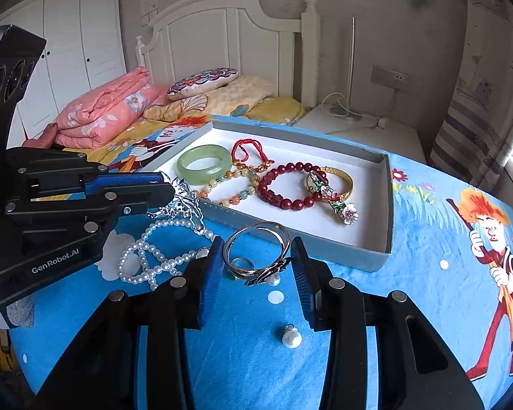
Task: Organize jewelry
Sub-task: 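Carry the silver brooch and gold rings into the tray and open both tools, then grasp the pearl necklace with the left tool while the right tool grasps a gold ring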
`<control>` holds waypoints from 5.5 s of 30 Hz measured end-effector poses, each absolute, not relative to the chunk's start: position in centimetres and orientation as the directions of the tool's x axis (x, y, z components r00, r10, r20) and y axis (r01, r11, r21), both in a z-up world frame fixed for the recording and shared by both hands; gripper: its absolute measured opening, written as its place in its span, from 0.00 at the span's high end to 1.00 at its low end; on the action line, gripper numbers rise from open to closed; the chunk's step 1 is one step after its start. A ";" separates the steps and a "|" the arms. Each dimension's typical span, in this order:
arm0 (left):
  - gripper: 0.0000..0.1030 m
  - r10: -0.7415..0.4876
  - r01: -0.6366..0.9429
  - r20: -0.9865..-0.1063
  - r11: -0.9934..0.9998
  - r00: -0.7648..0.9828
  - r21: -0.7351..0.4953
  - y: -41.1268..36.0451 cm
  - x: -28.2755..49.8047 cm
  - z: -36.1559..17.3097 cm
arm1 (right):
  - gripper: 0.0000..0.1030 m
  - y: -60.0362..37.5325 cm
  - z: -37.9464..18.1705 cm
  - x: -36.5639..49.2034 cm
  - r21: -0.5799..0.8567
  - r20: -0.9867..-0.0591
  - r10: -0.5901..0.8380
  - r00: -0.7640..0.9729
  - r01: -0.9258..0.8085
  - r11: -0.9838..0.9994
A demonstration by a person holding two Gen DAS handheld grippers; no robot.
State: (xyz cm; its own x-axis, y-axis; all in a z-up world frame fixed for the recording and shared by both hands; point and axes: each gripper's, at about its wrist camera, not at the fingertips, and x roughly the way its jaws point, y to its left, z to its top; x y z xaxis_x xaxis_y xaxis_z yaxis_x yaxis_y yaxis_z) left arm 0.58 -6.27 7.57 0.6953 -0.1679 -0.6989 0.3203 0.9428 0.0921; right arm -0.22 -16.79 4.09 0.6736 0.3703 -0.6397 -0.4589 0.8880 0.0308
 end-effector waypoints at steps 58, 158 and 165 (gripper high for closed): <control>0.53 0.072 0.292 -0.648 0.851 0.758 0.436 -8.7 9.2 2.5 | 0.44 -19.8 1.9 17.5 0.018 -0.728 0.244 0.641 -0.338 0.941; 0.73 -0.193 0.334 -0.792 0.942 0.579 0.014 -2.7 1.9 0.8 | 0.30 -16.5 -0.1 2.6 -0.018 -0.803 0.300 0.514 -0.525 0.851; 0.92 -0.240 0.310 -0.765 0.949 0.598 -0.055 -0.7 0.8 1.3 | 0.48 -14.4 0.1 3.8 -0.033 -0.804 0.344 0.484 -0.615 0.788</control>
State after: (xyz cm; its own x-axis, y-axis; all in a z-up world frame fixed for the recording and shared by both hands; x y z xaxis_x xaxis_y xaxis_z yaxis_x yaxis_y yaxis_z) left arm 0.76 -0.67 1.25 0.5983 -0.2397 -0.7646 0.3103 0.9491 -0.0546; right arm 3.78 -14.38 0.07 0.4845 0.3441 -0.8043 -0.6147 0.7881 -0.0331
